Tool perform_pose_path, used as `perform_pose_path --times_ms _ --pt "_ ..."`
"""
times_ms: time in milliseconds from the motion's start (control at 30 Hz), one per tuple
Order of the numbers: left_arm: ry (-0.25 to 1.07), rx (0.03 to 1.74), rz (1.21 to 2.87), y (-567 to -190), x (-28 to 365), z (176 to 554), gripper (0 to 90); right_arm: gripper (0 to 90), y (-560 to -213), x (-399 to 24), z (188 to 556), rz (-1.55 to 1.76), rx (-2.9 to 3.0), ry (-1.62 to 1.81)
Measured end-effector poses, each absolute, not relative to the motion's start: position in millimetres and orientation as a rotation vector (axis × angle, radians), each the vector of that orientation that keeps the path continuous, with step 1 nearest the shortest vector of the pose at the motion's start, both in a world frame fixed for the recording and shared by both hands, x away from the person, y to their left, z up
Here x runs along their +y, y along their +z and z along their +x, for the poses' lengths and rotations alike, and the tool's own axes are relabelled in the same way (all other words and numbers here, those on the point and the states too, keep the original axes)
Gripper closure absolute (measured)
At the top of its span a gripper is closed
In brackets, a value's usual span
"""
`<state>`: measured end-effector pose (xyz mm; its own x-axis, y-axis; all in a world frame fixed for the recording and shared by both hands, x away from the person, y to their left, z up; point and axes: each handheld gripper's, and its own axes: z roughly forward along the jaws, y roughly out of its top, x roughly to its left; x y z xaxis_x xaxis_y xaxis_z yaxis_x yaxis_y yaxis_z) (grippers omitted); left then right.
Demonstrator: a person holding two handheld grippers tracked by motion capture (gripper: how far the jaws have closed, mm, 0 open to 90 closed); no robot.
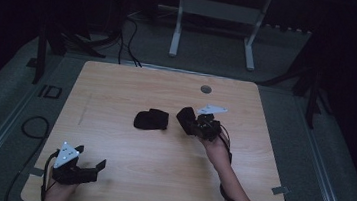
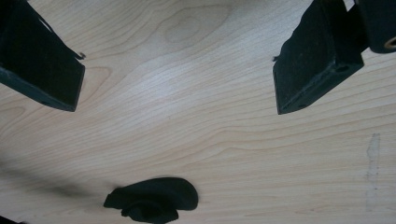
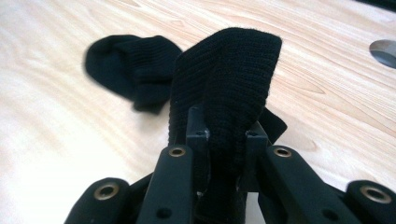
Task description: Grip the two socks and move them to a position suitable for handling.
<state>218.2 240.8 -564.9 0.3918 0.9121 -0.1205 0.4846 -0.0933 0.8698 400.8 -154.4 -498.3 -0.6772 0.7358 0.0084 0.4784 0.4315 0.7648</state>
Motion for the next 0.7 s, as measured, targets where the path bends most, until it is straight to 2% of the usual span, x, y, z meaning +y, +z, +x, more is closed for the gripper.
perform_pose_path --times_ms 367,700 --pt "0.586 1.231 1.729 -564.3 239.5 217.7 2.4 79.3 -484.1 -184.8 326.0 0.934 2.345 1.164" --pt "0.585 1.219 1.743 -563.0 234.5 217.7 2.4 79.0 -515.9 -186.5 276.4 0.933 2.41 1.125"
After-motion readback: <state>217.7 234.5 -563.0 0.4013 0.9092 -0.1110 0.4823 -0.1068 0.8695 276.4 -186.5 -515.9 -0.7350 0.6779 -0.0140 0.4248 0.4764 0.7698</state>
